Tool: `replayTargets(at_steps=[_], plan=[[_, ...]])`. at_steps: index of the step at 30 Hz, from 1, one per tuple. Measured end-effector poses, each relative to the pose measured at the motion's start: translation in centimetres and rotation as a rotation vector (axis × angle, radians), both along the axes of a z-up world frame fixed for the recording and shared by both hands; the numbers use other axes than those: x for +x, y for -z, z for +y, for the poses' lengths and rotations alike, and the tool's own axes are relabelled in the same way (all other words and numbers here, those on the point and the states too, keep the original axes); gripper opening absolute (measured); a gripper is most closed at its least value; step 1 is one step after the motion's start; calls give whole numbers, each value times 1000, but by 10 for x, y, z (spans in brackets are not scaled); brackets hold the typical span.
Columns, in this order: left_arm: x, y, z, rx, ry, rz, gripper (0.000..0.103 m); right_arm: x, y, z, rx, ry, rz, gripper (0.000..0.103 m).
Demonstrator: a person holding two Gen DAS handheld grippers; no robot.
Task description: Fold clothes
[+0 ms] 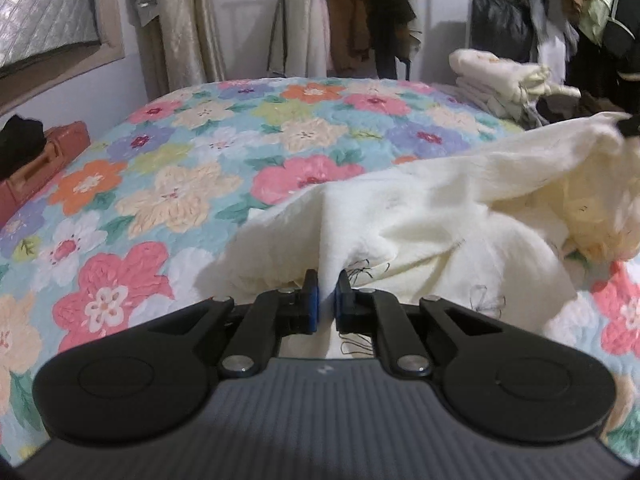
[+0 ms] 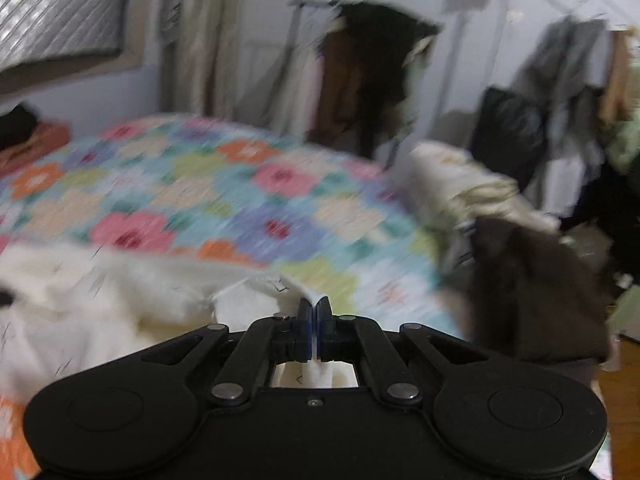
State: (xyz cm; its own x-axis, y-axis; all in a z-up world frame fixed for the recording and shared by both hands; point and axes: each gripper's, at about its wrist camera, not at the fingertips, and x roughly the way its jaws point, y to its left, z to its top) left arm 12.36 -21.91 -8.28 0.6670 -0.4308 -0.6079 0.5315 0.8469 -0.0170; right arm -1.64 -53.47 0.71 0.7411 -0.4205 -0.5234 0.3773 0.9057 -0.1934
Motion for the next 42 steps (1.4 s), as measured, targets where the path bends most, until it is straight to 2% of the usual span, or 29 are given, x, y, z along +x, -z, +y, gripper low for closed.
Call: replayTargets(at_steps=[3, 6, 11, 14, 15, 16, 18, 23, 25, 27, 28, 29, 30, 31, 33, 38, 42], plan=[[1, 3, 0, 6, 4, 8, 7, -10, -17, -9, -74, 69, -80, 1], [0, 5, -3, -16, 14, 22, 7, -14, -26, -14, -87, 91, -124, 1], [5, 3, -4, -22, 7, 16, 7, 7, -28, -20, -107, 52, -89, 1], [19, -1, -7, -6, 69, 79, 11, 33, -28, -33, -96, 15, -61, 1], [22, -4, -8, 3, 85, 94, 19, 43, -28, -38, -93, 10, -51, 1], [25, -6, -8, 11, 100, 109, 33, 54, -26, -43, -85, 10, -38, 1], [28, -12, -6, 6, 109, 105, 51, 74, -22, -55, -71, 12, -15, 1], [37, -21, -9, -44, 151, 125, 67, 112, -4, -76, -10, 14, 20, 1], [42, -19, -18, -38, 172, 142, 79, 121, 4, -79, -3, 5, 27, 1], [48, -13, -29, -25, 189, 177, 81, 127, 7, -84, 4, -2, 22, 1], [52, -8, -37, -19, 198, 204, 80, 132, 6, -88, 1, -9, 23, 1], [56, -4, -44, -14, 208, 231, 74, 136, 6, -92, -2, -14, 23, 1], [61, -3, -51, 15, 195, 220, 48, 141, 4, -96, -9, -16, 20, 1], [67, -3, -59, 50, 175, 199, 28, 147, 1, -101, -12, -18, 15, 1], [78, -4, -73, 120, 135, 156, 21, 156, -3, -112, 30, -28, -13, 1], [122, -22, -82, 78, 72, 109, 17, 173, 8, -128, 134, -8, -31, 2], [157, -33, -85, 48, 25, 80, 12, 176, 19, -137, 190, -20, -36, 9]])
